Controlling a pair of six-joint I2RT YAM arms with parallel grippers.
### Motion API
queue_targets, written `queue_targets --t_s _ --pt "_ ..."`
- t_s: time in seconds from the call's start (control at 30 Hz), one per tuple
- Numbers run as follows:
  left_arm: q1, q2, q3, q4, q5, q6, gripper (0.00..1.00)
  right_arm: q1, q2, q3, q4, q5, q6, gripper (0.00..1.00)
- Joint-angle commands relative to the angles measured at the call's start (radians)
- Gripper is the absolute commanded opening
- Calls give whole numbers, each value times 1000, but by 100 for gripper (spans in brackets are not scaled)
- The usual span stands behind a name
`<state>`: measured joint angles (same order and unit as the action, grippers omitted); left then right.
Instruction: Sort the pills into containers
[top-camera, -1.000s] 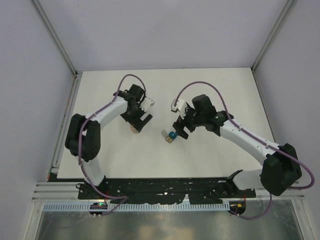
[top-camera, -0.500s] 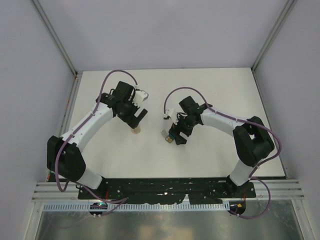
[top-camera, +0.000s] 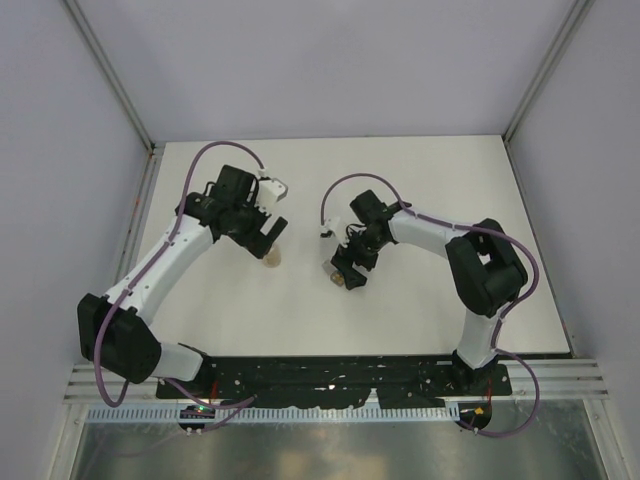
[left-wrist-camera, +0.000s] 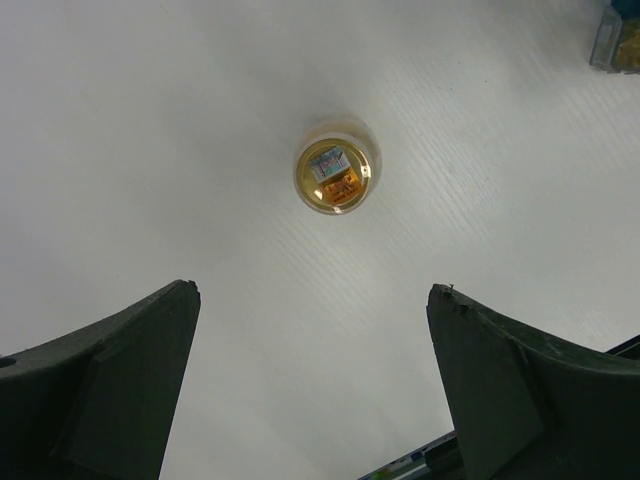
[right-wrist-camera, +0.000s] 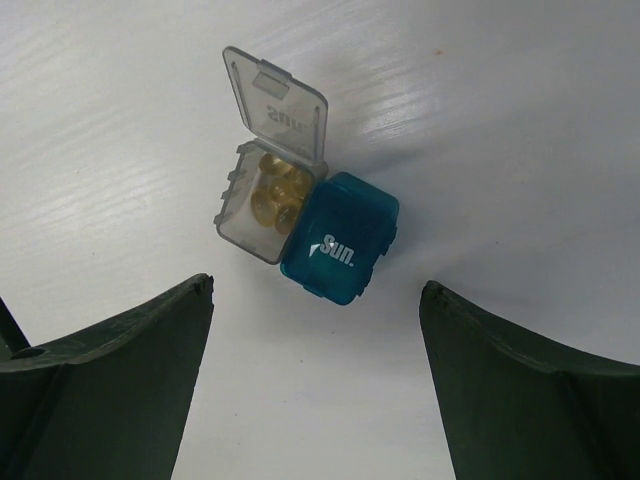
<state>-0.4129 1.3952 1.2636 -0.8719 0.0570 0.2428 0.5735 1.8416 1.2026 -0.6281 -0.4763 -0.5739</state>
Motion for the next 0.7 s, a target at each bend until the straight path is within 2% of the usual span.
queue_targets --t_s 0.0,0.67 --pt "9 -25 -12 19 20 4 100 9 8 45 -16 -48 0 88" --pt "11 -36 -10 1 18 4 100 43 -25 -12 -27 -77 22 88"
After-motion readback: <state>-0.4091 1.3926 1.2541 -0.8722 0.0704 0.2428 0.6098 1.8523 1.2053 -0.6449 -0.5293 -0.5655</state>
